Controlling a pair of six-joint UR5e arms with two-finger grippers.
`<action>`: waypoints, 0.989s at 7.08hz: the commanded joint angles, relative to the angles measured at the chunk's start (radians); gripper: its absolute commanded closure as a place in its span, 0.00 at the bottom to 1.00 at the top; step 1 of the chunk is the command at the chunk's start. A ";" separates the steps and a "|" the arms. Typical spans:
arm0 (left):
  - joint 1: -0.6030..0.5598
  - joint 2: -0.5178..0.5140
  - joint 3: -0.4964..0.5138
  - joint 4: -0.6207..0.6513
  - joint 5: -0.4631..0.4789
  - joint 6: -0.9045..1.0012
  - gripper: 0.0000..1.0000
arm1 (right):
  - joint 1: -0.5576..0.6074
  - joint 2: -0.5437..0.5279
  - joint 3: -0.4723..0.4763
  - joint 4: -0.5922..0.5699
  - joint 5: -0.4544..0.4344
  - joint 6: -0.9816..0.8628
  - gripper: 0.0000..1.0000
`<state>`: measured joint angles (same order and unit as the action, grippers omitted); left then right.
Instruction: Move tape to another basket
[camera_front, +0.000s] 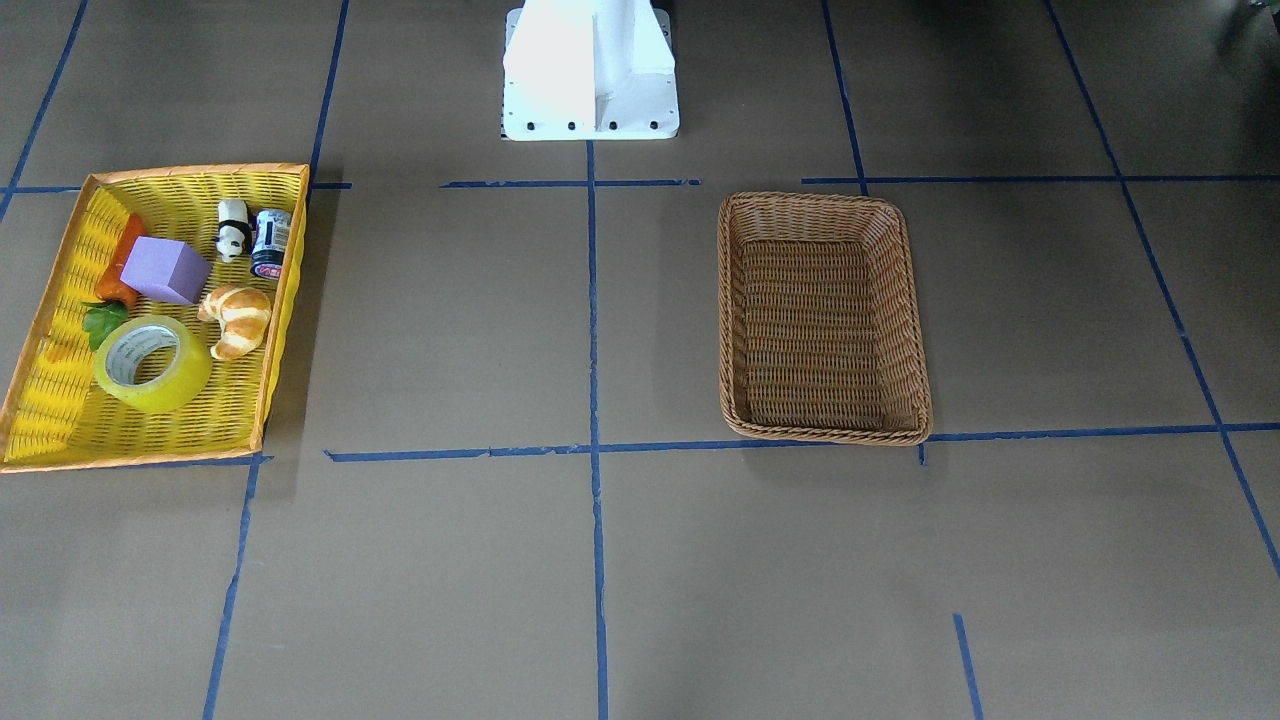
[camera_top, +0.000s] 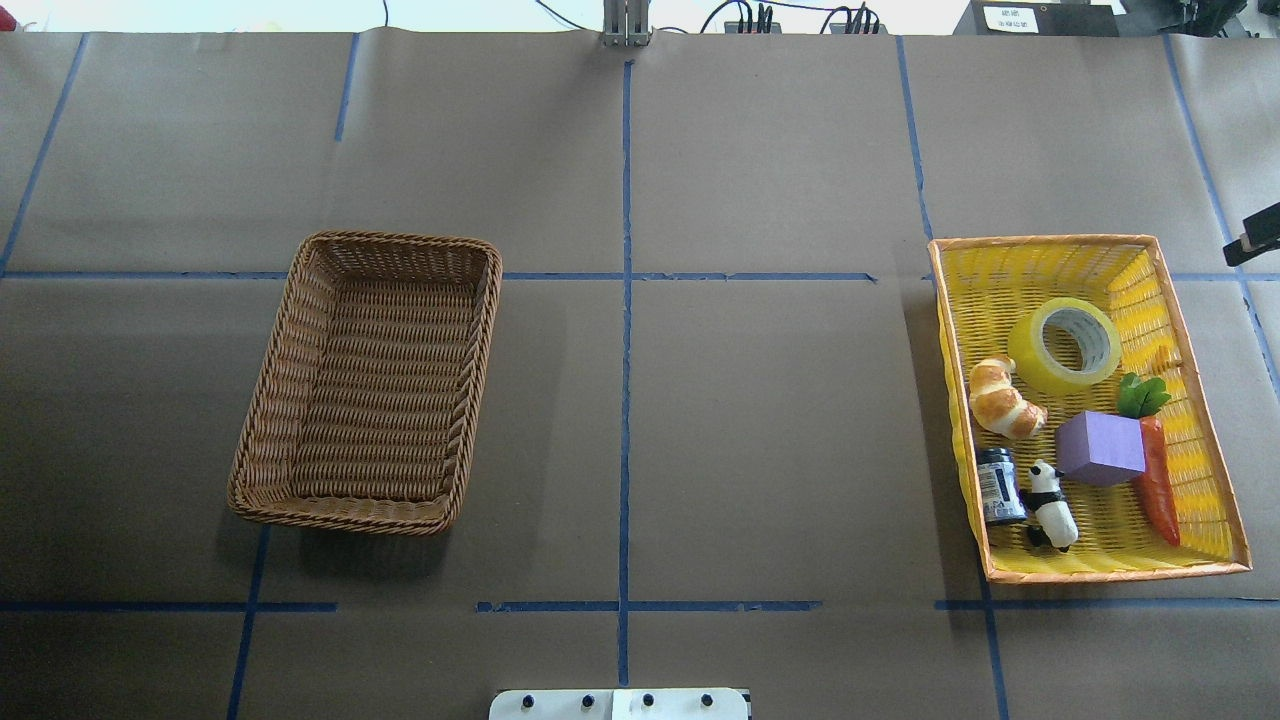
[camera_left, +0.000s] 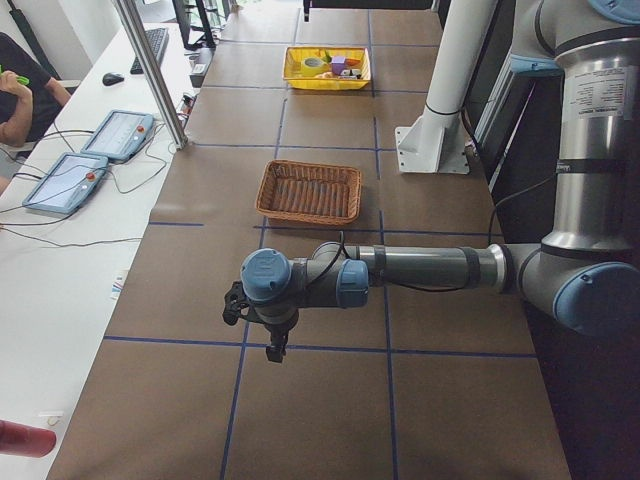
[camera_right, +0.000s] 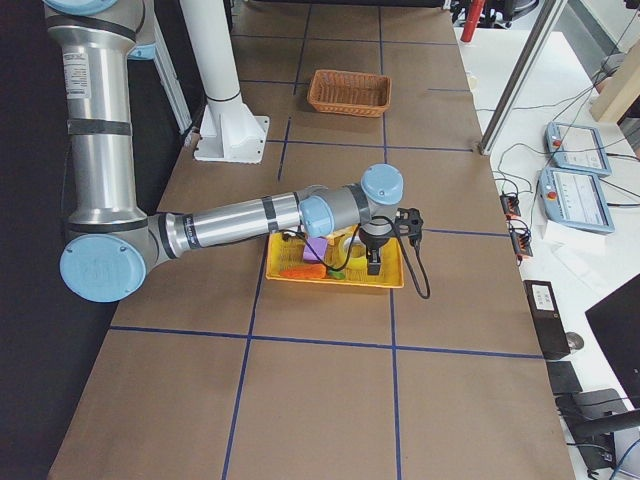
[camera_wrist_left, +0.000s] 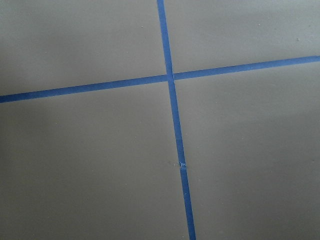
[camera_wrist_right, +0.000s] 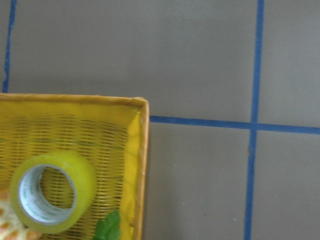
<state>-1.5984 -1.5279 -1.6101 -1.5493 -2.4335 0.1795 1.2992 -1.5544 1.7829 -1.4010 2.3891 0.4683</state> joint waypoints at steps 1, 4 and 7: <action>0.000 0.000 0.001 0.000 -0.001 0.000 0.00 | -0.145 -0.004 -0.008 0.152 -0.097 0.202 0.01; 0.000 0.002 0.001 0.000 -0.001 -0.009 0.00 | -0.236 -0.001 -0.029 0.155 -0.151 0.228 0.01; 0.000 0.002 0.001 0.000 -0.001 -0.009 0.00 | -0.273 0.008 -0.091 0.171 -0.160 0.227 0.01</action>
<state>-1.5984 -1.5264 -1.6092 -1.5493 -2.4344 0.1700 1.0453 -1.5484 1.7130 -1.2332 2.2318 0.6952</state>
